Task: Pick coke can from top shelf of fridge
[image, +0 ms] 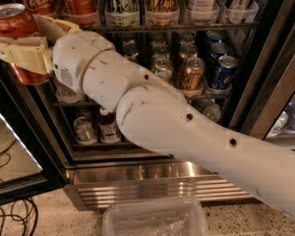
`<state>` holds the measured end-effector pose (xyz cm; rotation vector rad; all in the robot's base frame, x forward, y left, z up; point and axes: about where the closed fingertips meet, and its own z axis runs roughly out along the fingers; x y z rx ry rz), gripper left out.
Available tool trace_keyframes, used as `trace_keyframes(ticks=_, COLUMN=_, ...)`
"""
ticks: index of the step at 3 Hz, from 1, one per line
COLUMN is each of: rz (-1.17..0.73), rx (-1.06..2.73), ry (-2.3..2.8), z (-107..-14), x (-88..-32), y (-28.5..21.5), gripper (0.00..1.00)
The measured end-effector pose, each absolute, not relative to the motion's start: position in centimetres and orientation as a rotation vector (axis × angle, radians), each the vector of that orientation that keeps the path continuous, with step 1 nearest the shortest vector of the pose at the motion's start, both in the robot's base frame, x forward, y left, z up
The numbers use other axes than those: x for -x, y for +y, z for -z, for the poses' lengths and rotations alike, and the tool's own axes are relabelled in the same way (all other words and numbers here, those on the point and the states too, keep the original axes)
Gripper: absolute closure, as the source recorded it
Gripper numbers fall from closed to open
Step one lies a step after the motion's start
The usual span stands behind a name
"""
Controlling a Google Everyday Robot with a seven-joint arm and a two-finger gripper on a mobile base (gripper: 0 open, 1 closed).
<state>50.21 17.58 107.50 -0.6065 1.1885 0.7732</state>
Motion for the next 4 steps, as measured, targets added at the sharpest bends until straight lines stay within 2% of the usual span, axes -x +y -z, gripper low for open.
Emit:
trace_keyframes(ticks=1, rz=-0.832, rx=0.597, ry=1.216, z=-106.8, x=-47.0, y=17.8, gripper=1.0)
trace_keyframes(ticks=2, rz=-0.744, rx=0.492, ry=1.323, z=-104.8, x=-45.8, y=13.8, gripper=1.0)
trace_keyframes(ticks=4, rz=-0.765, rx=0.508, ry=1.326, z=-104.5, x=-45.4, y=14.5, gripper=1.0)
